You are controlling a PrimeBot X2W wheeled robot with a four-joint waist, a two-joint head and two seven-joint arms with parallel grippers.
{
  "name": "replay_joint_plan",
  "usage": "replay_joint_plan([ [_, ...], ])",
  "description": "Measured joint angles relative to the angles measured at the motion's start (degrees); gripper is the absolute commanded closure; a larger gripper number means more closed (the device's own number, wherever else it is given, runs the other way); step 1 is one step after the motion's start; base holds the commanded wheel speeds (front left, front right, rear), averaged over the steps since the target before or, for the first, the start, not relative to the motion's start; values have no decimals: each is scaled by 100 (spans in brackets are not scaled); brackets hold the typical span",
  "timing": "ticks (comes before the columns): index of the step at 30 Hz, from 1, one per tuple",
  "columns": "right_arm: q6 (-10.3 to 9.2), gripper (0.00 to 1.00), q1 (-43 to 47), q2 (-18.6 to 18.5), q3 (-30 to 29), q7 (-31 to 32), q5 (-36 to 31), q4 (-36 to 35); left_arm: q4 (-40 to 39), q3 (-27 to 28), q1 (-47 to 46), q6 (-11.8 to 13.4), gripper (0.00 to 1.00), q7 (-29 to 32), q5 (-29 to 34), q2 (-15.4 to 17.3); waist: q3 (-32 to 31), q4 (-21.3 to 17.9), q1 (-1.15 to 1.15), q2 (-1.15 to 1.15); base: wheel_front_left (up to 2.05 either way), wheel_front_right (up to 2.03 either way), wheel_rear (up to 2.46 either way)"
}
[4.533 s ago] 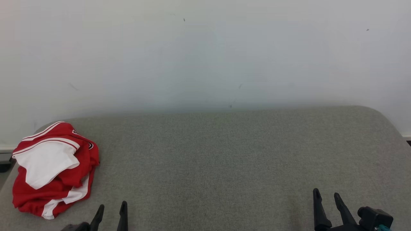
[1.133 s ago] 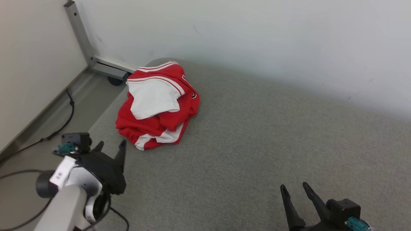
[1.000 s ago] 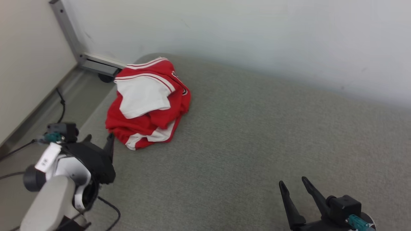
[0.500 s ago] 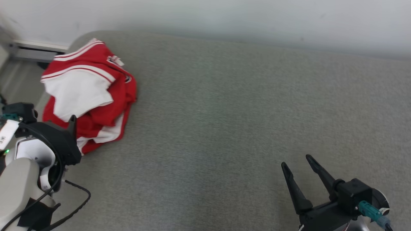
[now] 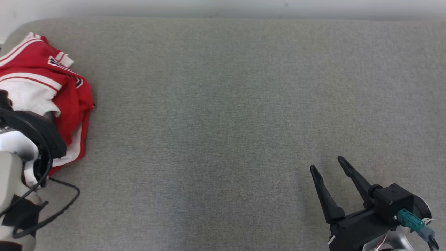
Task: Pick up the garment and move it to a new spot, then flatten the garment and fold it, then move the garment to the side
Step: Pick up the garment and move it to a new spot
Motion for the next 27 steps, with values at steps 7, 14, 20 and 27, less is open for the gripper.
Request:
replay_joint_plan([
  [7, -2, 0, 3, -11, -66, 103, -41, -99, 271, 32, -116, 44, 100, -134, 127, 3, 109, -63, 0, 0, 0, 0, 0],
  [14, -3, 0, -12, 25, -80, 151, -40, -9, 502, 83, -271, 83, 100, -364, 152, -183, -7, 35, 0, 0, 0, 0, 0],
  [20, -9, 0, -109, 200, -60, 144, 22, 264, 566, 86, -278, 92, 100, -631, 308, -310, -275, 111, -1, -1, 0, 0, 0],
  [27, -8, 0, -126, 480, 81, 79, 152, 645, 459, -55, -539, 93, 100, -867, 458, -361, -750, 173, -1, -1, 0, 0, 0],
])
